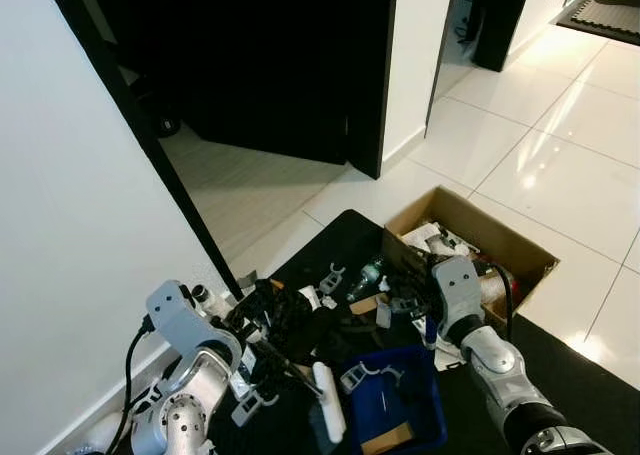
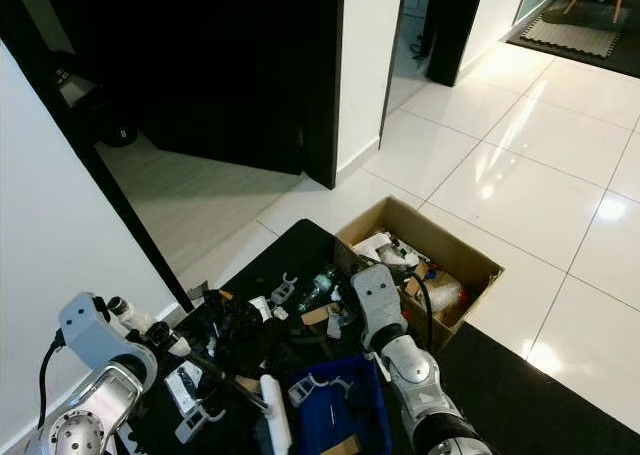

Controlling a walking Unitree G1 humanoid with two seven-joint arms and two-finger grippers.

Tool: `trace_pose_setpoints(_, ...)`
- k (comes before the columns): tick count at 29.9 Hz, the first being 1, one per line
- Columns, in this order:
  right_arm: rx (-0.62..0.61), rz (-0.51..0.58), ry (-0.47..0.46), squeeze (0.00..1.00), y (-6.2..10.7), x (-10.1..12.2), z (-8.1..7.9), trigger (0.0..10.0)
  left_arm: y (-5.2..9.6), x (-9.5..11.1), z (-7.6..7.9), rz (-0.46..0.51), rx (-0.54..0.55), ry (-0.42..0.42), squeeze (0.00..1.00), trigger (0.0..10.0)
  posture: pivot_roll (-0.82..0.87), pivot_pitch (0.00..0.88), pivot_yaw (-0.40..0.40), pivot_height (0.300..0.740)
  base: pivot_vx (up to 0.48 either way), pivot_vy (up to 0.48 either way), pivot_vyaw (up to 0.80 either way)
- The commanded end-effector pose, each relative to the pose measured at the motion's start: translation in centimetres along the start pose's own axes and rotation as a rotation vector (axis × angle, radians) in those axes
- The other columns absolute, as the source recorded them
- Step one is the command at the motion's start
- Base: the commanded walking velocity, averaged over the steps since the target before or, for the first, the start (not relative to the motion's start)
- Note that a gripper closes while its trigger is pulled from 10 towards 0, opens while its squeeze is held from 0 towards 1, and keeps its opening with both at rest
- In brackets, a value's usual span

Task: Sweep floor

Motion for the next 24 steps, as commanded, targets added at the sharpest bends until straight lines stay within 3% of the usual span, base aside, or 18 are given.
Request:
trace_pose_setpoints(1, -0.049, 0.077, -0.032, 0.0, -0.1, 1.2, 0.9, 10.0, 0.3, -1.5, 2.0, -0.118, -0.172, -0.139, 0.0, 10.0, 0.12, 0.249, 0.068, 0.74, 0.0, 0.0, 0.0)
trace_pose_setpoints(3, -0.076, 0.128, -0.022, 0.0, -0.2, 2.3, 1.9, 10.0, 0.6, 0.7, 1.8, -0.06, -0.187, -0.283, 0.0, 10.0, 0.12, 0.248, 0.069, 0.74, 0.0, 0.0, 0.0)
trace_pose_setpoints(4, -0.076, 0.128, -0.022, 0.0, -0.2, 2.3, 1.9, 10.0, 0.6, 0.7, 1.8, -0.06, -0.187, -0.283, 0.0, 10.0, 0.12, 0.248, 0.069, 0.74, 0.0, 0.0, 0.0)
trace_pose_setpoints(6, -0.101, 0.182, -0.004, 0.0, -0.2, 3.4, 3.0, 10.0, 1.0, 3.5, 1.6, 0.009, -0.185, -0.346, 0.0, 10.0, 0.12, 0.248, 0.07, 0.74, 0.0, 0.0, 0.0)
trace_pose_setpoints(7, -0.116, 0.231, 0.021, 0.0, -0.2, 4.6, 3.8, 10.0, 1.3, 6.2, 1.3, 0.078, -0.169, -0.37, 0.0, 10.0, 0.12, 0.244, 0.071, 0.74, 0.0, 0.0, 0.0)
trace_pose_setpoints(9, -0.118, 0.242, 0.027, 0.0, -0.2, 4.8, 4.0, 10.0, 1.4, 6.8, 1.3, 0.093, -0.163, -0.374, 0.0, 10.0, 0.12, 0.244, 0.071, 0.74, 0.0, 0.0, 0.0)
trace_pose_setpoints(11, -0.139, 0.305, 0.049, 0.0, -0.2, 6.5, 5.0, 10.0, 1.7, 9.7, 1.2, 0.186, -0.126, -0.443, 0.0, 10.0, 0.12, 0.239, 0.074, 0.74, 0.0, 0.0, 0.0)
trace_pose_setpoints(19, -0.161, 0.375, 0.073, 0.0, -0.2, 8.5, 6.3, 10.0, 2.0, 12.8, 1.3, 0.305, -0.074, -0.526, 0.0, 10.0, 0.1, 0.229, 0.073, 0.74, 0.0, 0.0, 0.0)
trace_pose_setpoints(24, -0.166, 0.374, 0.057, 0.0, -0.1, 8.6, 6.4, 10.0, 1.9, 13.7, 0.8, 0.35, -0.019, -0.514, 0.0, 10.0, 0.1, 0.221, 0.069, 0.74, 0.0, 0.0, 0.0)
Point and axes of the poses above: a point about 5 cm out from each wrist's last joint towards the gripper, its own y axis pointing back from the gripper into the wrist, its own x axis along the axis of the wrist's last joint, z = x × y, the point moved 2 cm from there along -y, pointing out of the wrist towards the gripper, and after that the axes turned 4 degrees about y, right-handed, at the moved point
